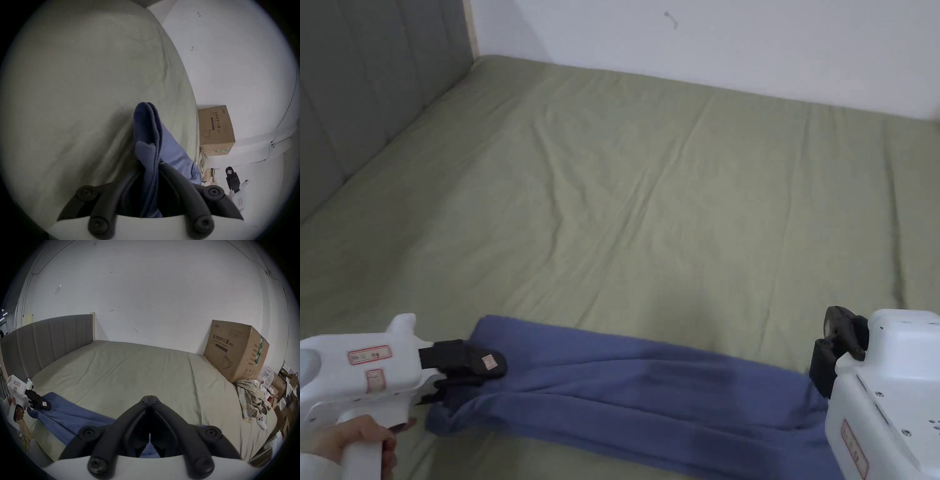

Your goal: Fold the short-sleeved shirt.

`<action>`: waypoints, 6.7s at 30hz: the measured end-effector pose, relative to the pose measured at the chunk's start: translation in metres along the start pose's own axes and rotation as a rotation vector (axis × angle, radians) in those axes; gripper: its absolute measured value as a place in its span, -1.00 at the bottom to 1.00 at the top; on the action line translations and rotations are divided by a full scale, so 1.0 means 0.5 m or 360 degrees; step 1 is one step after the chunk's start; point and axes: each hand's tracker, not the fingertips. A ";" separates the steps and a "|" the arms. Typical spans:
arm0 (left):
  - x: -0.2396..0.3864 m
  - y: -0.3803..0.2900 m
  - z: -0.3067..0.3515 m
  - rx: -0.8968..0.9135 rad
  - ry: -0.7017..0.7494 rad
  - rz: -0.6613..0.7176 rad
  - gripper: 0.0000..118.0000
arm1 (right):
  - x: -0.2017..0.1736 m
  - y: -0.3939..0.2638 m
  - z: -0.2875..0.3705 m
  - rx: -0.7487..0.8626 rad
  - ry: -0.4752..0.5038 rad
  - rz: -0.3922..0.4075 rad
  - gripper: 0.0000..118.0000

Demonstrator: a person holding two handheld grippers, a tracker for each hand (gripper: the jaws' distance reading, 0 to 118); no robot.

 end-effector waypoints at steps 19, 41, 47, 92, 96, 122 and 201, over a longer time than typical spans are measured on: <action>0.415 -0.119 0.006 0.0184 0.0383 -0.0447 -0.91 | 0.132 -0.018 0.034 0.0024 -0.0053 -0.0247 -1.00; 0.486 -0.263 -0.261 -0.0175 0.0233 -0.0728 -1.00 | 0.297 -0.075 0.050 -0.0104 -0.0261 -0.0482 -1.00; 0.419 -0.247 -0.280 -0.0204 0.0468 -0.0698 -1.00 | 0.287 -0.082 0.047 -0.0113 -0.0222 -0.0486 -1.00; 0.201 -0.220 -0.071 -0.0134 0.0052 -0.0310 -1.00 | 0.227 -0.054 0.059 -0.0179 -0.0166 -0.0386 -1.00; 0.194 -0.226 -0.078 -0.0104 -0.0057 -0.0284 -0.23 | 0.205 -0.040 0.049 -0.0185 -0.0143 -0.0349 -1.00; 0.136 -0.121 -0.166 -0.0343 -0.0135 -0.0212 -0.77 | 0.168 -0.049 0.014 -0.0322 -0.0104 -0.0269 -1.00; 0.570 -0.574 -0.518 -0.0815 0.0363 -0.1176 -0.95 | 0.402 -0.190 0.047 -0.0471 -0.0332 -0.0767 -1.00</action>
